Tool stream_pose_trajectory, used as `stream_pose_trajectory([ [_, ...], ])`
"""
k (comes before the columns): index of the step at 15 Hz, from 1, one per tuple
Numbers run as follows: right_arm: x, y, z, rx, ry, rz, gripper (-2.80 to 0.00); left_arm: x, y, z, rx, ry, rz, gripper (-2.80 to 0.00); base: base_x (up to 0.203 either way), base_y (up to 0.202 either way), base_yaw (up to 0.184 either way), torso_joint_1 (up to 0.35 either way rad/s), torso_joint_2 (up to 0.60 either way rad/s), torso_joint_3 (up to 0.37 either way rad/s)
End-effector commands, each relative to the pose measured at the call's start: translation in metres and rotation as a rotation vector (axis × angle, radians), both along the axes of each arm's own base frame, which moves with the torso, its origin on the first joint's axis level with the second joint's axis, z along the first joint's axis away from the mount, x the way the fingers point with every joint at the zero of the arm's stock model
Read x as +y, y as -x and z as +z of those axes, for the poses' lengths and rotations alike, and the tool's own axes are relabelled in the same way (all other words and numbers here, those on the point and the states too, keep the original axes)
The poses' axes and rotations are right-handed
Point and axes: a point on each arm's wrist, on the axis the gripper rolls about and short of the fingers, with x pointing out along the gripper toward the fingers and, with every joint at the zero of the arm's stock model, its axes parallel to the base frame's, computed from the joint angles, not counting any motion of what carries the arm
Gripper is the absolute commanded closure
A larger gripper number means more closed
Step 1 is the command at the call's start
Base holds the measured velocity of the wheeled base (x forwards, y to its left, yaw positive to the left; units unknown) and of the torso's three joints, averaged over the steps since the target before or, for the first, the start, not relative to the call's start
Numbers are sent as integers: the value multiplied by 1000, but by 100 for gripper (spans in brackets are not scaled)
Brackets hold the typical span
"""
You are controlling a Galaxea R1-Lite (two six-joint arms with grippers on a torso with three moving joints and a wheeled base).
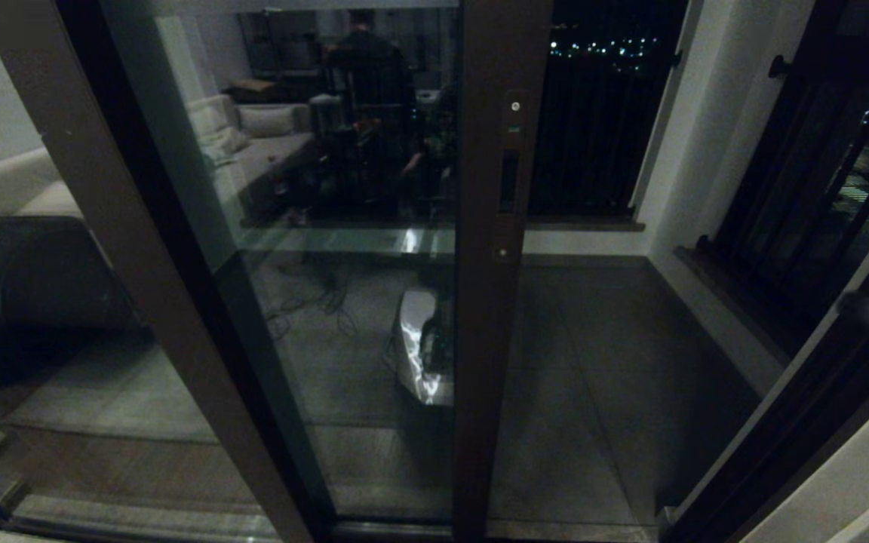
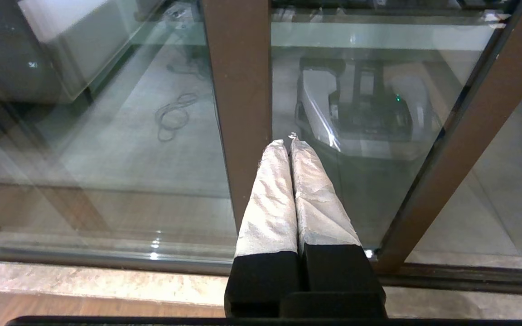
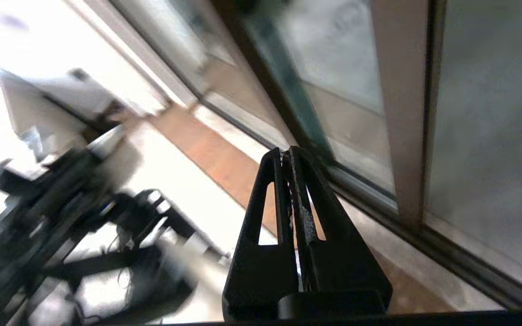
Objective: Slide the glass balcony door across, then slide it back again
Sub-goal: Close the slid door
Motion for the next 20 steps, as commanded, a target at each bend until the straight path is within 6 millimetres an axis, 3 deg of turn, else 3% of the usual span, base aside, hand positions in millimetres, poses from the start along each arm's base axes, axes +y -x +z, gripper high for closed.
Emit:
stream_pose_trajectory([
  [1,54,-41,-8,42,131,-146,0,0,0,0,-1,0,1,0,0,0,0,0,0,0],
  [4,99,-58,-19,-25,261,-380,0,0,0,0,-1,0,0,0,0,0,0,0,0,0],
  [6,112,-66,-13,-88,210,-434,0,0,0,0,-1,0,1,0,0,0,0,0,0,0],
  [9,119,-75,-6,-153,162,-499,0,0,0,0,-2,0,0,0,0,0,0,0,0,0],
  [12,119,-82,15,-217,91,-532,0,0,0,0,-1,0,0,0,0,0,0,0,0,0],
  [17,129,-126,-6,-178,141,-625,0,0,0,0,-1,0,0,0,0,0,0,0,0,0],
  [20,122,-116,-2,-186,138,-628,0,0,0,0,-1,0,0,0,0,0,0,0,0,0],
])
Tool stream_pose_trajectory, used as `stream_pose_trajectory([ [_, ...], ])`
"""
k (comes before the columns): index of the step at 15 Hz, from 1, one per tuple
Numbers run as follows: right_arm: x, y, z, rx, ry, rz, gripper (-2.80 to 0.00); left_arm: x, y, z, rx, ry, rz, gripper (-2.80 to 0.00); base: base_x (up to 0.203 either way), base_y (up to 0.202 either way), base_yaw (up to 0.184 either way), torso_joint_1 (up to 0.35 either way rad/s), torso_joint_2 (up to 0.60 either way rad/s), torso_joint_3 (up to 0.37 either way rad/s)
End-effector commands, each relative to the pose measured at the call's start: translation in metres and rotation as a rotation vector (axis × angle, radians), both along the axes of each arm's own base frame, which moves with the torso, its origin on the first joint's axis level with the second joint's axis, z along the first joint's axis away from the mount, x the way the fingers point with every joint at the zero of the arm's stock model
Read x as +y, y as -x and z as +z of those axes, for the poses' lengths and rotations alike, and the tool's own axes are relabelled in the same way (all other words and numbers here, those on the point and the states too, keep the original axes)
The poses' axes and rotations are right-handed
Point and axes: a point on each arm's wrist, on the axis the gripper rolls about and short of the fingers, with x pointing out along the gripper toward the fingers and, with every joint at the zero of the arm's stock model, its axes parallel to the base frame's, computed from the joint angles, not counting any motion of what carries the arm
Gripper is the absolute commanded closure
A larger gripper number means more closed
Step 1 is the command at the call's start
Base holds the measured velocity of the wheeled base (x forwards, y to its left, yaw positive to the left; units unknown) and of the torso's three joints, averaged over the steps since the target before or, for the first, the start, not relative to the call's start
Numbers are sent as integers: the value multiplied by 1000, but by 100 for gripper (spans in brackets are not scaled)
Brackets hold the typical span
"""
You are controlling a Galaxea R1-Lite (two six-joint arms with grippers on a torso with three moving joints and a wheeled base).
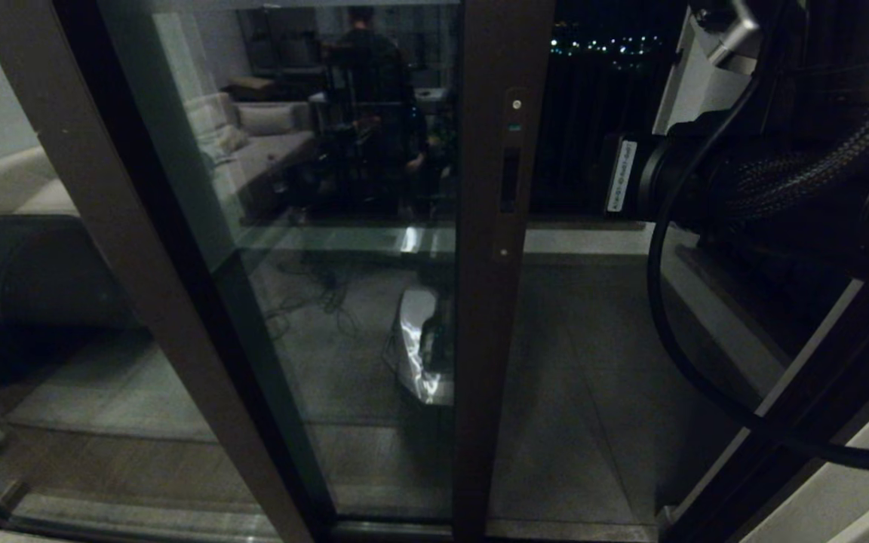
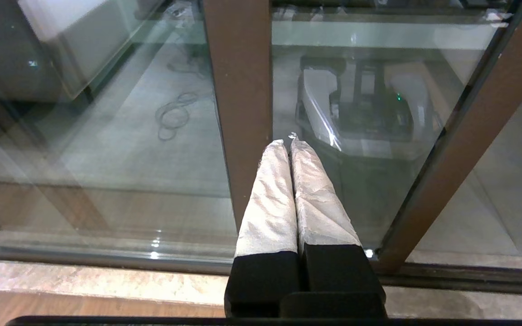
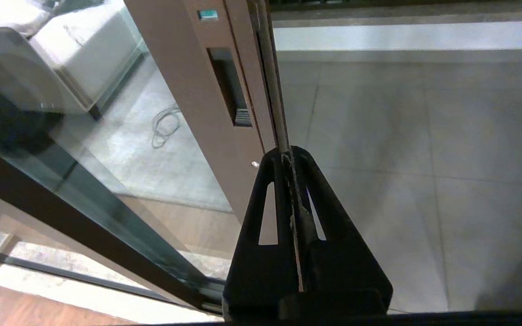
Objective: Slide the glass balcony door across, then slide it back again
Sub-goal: Close the slid door
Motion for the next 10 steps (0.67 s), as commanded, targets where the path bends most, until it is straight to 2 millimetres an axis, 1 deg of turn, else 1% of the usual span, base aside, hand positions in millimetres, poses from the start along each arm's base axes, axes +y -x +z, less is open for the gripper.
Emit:
stream_pose_trajectory([
  [1,0,0,-6,16,10,-7,0,0,0,0,0,0,-1,0,0,0,0,0,0,0],
  [2,0,-2,-15,39,6,-13,0,0,0,0,0,0,1,0,0,0,0,0,0,0],
  [3,2,-5,-17,45,-2,-15,0,0,0,0,0,0,-1,0,0,0,0,0,0,0],
  [5,13,-18,-6,12,-44,-18,0,0,0,0,-2,0,-1,0,0,0,0,0,0,0],
  [7,27,-36,-18,36,-25,-23,0,0,0,0,0,0,1,0,0,0,0,0,0,0],
  [8,29,-44,-23,41,-20,-38,0,0,0,0,-2,0,-1,0,0,0,0,0,0,0],
  [10,26,-47,-21,24,-32,-48,0,0,0,0,-1,0,0,0,0,0,0,0,0,0],
])
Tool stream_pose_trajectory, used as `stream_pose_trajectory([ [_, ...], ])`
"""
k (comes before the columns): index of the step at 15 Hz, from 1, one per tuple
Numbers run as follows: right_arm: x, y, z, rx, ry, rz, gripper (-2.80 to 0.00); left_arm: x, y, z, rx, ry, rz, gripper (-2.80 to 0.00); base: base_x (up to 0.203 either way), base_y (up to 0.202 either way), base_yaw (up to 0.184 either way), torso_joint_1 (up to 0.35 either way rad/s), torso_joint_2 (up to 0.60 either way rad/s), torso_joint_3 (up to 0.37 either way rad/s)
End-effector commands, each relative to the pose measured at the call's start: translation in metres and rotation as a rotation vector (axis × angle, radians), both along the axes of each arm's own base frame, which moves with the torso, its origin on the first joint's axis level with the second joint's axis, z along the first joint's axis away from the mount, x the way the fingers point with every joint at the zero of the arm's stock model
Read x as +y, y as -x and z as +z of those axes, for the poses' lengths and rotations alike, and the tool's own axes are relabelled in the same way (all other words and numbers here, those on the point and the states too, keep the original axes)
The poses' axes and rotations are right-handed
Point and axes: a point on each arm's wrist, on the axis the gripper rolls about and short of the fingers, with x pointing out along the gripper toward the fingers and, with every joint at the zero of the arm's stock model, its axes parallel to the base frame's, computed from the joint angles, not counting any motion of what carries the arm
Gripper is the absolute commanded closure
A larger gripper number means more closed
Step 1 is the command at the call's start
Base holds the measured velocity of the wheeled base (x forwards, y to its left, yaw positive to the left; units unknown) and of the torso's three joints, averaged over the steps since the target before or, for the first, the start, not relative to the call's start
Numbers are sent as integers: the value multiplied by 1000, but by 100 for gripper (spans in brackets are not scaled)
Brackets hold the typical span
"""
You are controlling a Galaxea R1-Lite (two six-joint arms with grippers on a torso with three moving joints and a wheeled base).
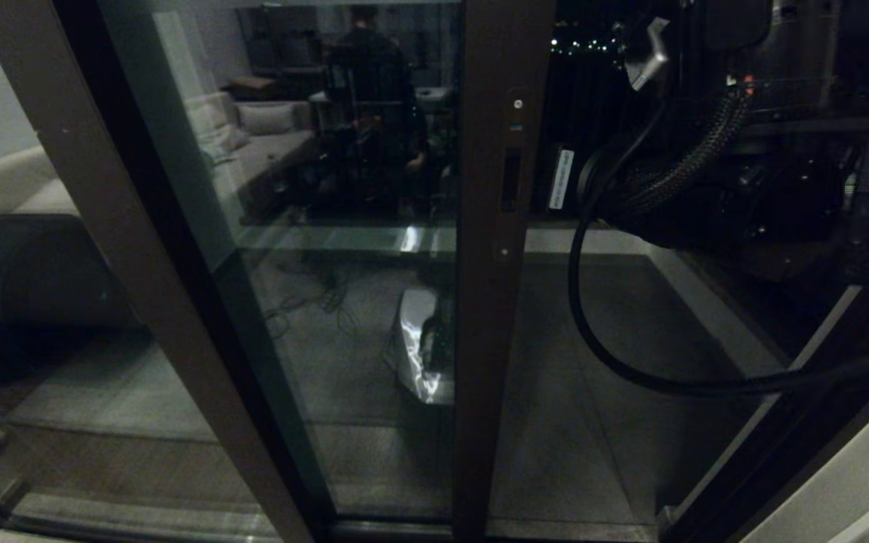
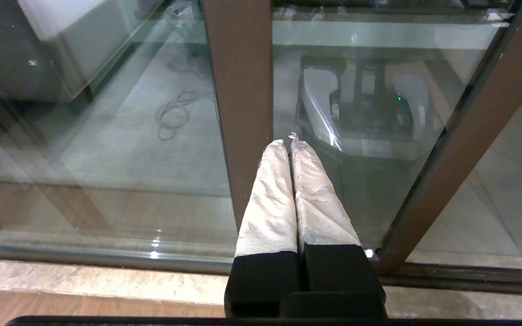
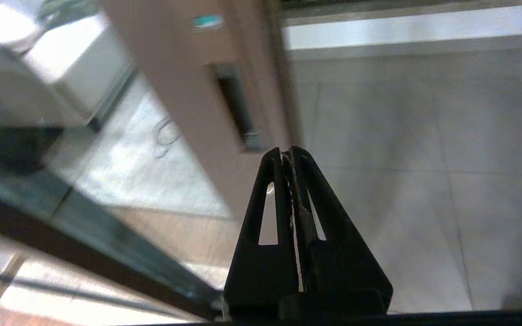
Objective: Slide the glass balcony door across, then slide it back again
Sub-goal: Close the slid door
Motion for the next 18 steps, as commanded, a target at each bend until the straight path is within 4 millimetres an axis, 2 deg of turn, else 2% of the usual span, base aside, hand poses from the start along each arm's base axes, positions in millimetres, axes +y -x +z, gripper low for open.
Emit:
stream_pose_trajectory([
  [1,0,-10,-7,13,15,-22,0,0,0,0,0,0,0,0,0,0,0,0,0,0],
  [6,-17,-16,-3,-9,46,-68,0,0,0,0,0,0,1,0,0,0,0,0,0,0],
  [7,-20,-12,0,-17,63,-64,-280,0,0,0,0,0,0,0,0,0,0,0,0,0],
  [9,-26,6,17,-62,33,-53,-280,0,0,0,0,0,0,0,0,0,0,0,0,0],
  [11,-41,30,38,-106,-5,-47,-280,0,0,0,0,0,-1,0,0,0,0,0,0,0],
  [13,-50,26,44,-117,-12,-81,-280,0,0,0,0,0,-1,0,0,0,0,0,0,0],
  [15,-39,12,32,-87,11,-77,-280,0,0,0,0,0,-1,0,0,0,0,0,0,0],
  [18,-13,-23,-7,-12,70,-72,-280,0,0,0,0,0,1,0,0,0,0,0,0,0],
])
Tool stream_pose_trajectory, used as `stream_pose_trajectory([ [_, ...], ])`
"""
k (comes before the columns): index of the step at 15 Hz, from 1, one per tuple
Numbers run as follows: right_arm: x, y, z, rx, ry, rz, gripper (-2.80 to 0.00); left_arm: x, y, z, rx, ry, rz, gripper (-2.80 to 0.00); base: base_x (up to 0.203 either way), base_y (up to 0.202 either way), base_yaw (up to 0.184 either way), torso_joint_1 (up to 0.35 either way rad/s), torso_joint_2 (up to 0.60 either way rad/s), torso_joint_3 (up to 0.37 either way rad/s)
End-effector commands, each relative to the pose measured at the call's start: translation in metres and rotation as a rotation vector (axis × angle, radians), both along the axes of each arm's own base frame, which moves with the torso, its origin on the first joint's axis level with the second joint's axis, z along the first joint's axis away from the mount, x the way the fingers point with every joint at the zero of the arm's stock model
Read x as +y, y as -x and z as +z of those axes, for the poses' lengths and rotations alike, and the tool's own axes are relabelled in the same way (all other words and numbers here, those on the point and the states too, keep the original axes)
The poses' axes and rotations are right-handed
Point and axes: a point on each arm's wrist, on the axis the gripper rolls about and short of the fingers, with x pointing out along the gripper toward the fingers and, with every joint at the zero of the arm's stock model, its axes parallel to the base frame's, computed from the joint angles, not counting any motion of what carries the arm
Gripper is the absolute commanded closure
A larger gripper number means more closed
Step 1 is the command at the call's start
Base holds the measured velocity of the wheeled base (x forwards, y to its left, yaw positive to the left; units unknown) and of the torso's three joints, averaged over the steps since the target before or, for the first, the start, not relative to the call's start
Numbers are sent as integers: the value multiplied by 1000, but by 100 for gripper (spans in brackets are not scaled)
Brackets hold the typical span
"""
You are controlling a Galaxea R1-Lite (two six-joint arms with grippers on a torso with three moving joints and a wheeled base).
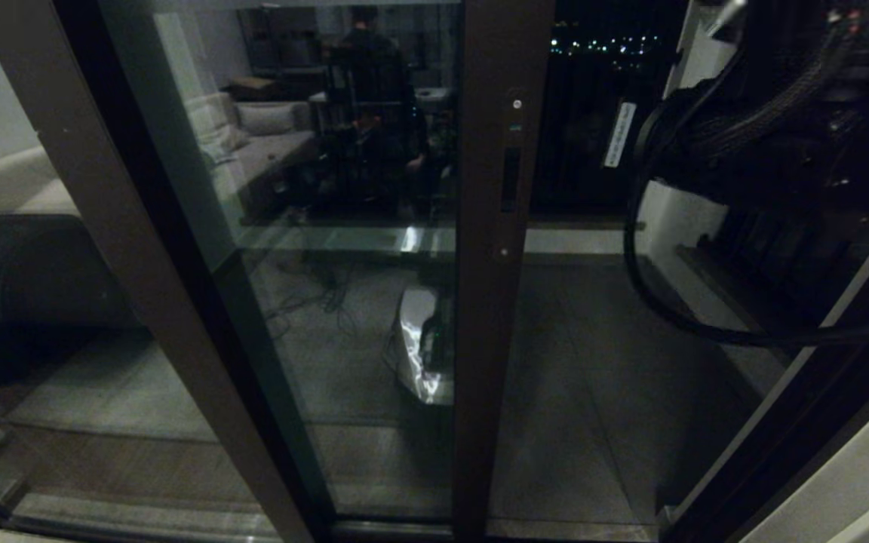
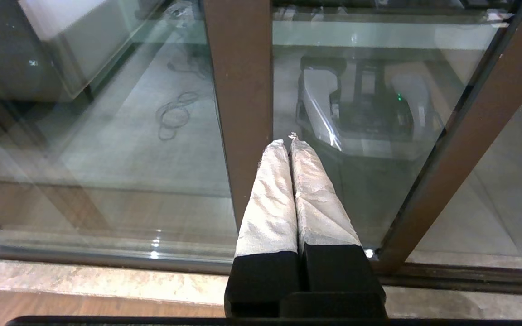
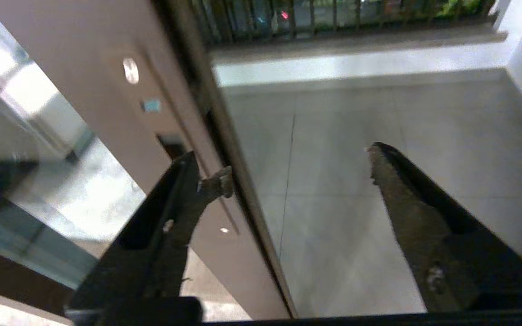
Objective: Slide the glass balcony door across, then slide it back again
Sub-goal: Close the slid door
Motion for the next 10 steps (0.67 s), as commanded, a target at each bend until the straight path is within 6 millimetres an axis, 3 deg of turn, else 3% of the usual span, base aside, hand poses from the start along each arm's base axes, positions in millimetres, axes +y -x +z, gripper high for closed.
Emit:
stream_pose_trajectory([
  [1,22,-31,-42,90,65,-1,-280,0,0,0,-2,0,0,0,0,0,0,0,0,0],
  [2,25,-35,-49,103,72,-4,-280,0,0,0,-1,0,0,0,0,0,0,0,0,0],
  [5,17,-41,-45,93,59,-26,-280,0,0,0,-2,0,0,0,0,0,0,0,0,0],
  [10,8,-32,-30,58,32,-27,-280,0,0,0,-1,0,0,0,0,0,0,0,0,0],
])
